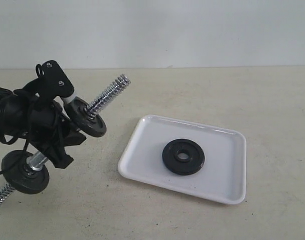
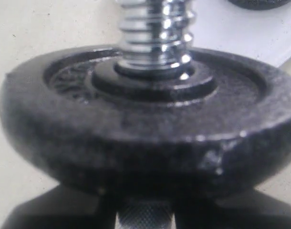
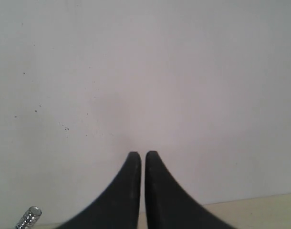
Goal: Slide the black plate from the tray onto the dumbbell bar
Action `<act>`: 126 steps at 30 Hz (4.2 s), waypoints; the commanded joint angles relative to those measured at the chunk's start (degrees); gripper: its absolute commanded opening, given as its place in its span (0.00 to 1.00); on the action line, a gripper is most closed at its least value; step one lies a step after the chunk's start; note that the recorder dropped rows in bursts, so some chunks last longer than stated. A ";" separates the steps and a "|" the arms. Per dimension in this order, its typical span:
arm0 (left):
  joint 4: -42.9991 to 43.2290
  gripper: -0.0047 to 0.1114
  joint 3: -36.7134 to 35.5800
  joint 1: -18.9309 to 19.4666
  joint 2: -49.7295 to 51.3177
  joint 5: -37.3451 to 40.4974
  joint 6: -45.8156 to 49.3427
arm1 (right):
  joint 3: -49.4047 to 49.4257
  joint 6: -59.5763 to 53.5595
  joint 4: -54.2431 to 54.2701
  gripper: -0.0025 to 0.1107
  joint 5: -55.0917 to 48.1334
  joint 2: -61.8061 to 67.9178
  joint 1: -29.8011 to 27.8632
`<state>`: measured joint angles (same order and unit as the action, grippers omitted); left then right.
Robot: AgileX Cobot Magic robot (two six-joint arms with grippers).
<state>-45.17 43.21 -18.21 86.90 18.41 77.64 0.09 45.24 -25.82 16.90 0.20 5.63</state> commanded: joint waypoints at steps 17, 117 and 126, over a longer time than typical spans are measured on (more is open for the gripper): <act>-3.82 0.08 1.94 -0.13 -3.68 -0.81 0.36 | -1.06 5.71 -22.80 0.03 10.19 -0.20 -0.41; -4.56 0.08 1.94 -0.13 -3.68 0.23 -0.06 | -52.77 53.96 -74.12 0.92 27.28 92.40 8.86; -4.56 0.08 1.94 -0.13 -3.68 0.45 -0.06 | -52.77 29.20 -74.12 0.92 6.76 92.27 8.86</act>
<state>-45.30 43.21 -18.21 86.06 22.25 78.49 -52.77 84.56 -99.94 31.44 92.82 14.36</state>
